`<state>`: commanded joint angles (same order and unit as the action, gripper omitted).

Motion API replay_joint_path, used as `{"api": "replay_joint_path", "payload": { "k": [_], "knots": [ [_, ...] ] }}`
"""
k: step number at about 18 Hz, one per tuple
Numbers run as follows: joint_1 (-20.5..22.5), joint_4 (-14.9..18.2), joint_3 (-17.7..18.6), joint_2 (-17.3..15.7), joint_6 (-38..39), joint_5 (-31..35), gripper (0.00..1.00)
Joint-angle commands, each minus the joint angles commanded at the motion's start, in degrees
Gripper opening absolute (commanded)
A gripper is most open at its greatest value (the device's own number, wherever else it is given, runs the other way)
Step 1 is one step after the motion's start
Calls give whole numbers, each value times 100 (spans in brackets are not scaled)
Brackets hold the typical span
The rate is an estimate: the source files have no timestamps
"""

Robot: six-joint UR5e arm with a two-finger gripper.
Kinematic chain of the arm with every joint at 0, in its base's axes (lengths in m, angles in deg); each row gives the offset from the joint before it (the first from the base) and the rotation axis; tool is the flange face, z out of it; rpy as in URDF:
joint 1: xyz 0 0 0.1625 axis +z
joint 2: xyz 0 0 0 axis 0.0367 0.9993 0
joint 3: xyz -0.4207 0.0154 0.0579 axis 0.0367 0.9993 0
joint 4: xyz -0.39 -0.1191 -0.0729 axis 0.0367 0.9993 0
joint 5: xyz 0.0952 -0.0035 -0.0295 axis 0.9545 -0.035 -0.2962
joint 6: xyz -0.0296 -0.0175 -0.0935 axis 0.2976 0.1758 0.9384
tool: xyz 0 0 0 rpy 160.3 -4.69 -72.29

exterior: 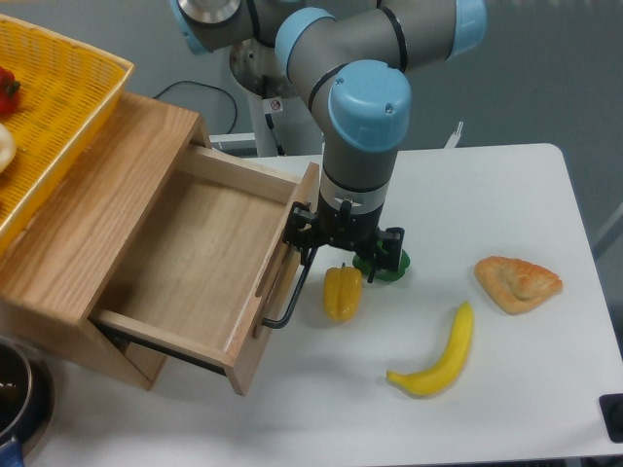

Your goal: Slide open the top drawer

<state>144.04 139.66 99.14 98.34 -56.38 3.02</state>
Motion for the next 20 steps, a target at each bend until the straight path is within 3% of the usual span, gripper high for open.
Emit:
{"api": "replay_joint_path", "payload": {
  "k": [4, 12, 15, 20],
  "knots": [
    [53, 9, -9, -176, 0, -53, 100],
    [483, -44, -79, -194, -272, -26, 100],
    [737, -122, -132, -54, -552, -26, 100],
    [984, -535, -132, 412, -1202, 192, 100]
  ]
}}
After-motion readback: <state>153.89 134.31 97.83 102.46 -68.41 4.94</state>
